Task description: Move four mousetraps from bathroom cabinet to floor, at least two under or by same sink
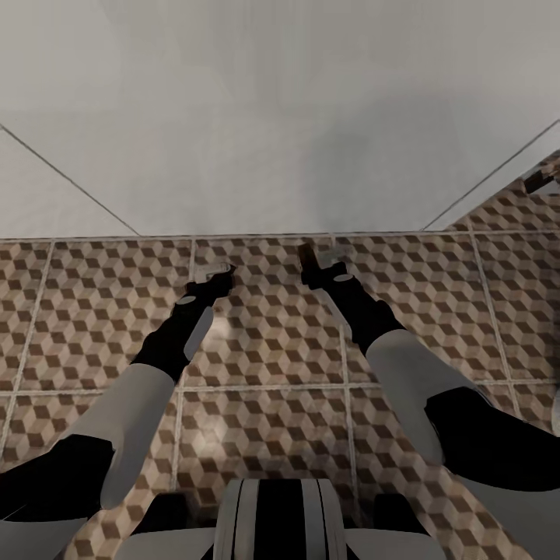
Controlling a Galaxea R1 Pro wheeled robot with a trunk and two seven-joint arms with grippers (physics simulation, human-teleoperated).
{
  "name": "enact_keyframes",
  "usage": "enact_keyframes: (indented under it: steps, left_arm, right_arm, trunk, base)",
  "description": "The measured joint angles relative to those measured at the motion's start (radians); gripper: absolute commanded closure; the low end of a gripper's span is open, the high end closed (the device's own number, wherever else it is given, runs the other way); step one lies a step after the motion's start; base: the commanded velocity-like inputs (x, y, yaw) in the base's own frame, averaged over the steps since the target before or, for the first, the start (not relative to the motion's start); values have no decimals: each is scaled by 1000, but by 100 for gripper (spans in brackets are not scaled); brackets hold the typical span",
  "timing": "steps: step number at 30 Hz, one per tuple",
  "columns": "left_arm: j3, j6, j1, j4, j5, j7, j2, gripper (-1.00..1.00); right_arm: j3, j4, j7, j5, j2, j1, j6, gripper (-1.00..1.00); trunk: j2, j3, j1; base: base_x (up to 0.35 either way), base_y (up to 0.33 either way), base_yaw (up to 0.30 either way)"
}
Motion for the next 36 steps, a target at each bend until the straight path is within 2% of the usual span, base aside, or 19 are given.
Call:
enact_keyframes:
  steps: [7,36]
  left_arm:
    - [0,0,0,0,0,-25,2,100]
    - [1,0,0,-2,-1,-40,3,100]
  right_arm:
    - [0,0,-1,0,1,0,-2,100]
    - [-5,16,-6,4,1,0,14,100]
  trunk:
    - [0,0,0]
    - [0,0,0]
  base:
    - [0,0,-176]
    - [0,0,-4]
